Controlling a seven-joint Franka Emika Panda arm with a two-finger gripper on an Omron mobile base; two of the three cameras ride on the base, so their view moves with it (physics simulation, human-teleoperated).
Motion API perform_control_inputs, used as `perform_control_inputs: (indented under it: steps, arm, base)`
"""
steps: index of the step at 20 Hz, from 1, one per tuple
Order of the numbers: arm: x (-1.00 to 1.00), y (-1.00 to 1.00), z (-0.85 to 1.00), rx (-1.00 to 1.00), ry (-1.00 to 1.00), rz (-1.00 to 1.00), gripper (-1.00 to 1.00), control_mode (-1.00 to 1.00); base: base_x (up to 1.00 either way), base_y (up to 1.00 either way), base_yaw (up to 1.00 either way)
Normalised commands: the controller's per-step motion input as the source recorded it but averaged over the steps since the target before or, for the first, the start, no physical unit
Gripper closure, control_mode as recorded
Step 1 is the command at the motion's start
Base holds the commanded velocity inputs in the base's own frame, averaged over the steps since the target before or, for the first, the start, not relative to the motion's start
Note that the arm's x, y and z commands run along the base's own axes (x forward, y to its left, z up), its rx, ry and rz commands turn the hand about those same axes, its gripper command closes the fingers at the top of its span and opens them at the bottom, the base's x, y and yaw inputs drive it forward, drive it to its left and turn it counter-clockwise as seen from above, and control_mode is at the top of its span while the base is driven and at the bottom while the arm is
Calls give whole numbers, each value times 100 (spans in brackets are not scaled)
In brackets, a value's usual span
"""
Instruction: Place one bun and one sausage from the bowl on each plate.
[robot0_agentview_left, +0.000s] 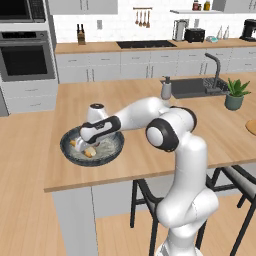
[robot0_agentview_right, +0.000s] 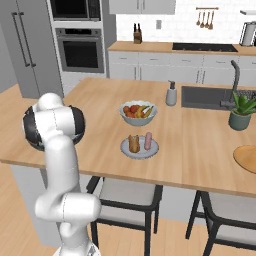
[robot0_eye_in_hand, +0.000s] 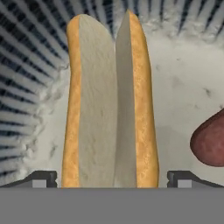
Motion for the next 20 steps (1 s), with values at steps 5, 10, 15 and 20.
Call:
perform_control_inputs:
  steps: [5, 10, 15, 20]
  arm:
    - [14, 2, -3, 0, 0, 0, -100, -100]
    - [4, 1, -18, 0, 0, 0, -100, -100]
    - [0, 5, -11, 0, 0, 0, -100, -100]
    - [0, 3, -1, 0, 0, 0, 100, -100]
  base:
    - [0, 0, 0]
    - [0, 0, 0]
    - [0, 0, 0]
    - [0, 0, 0]
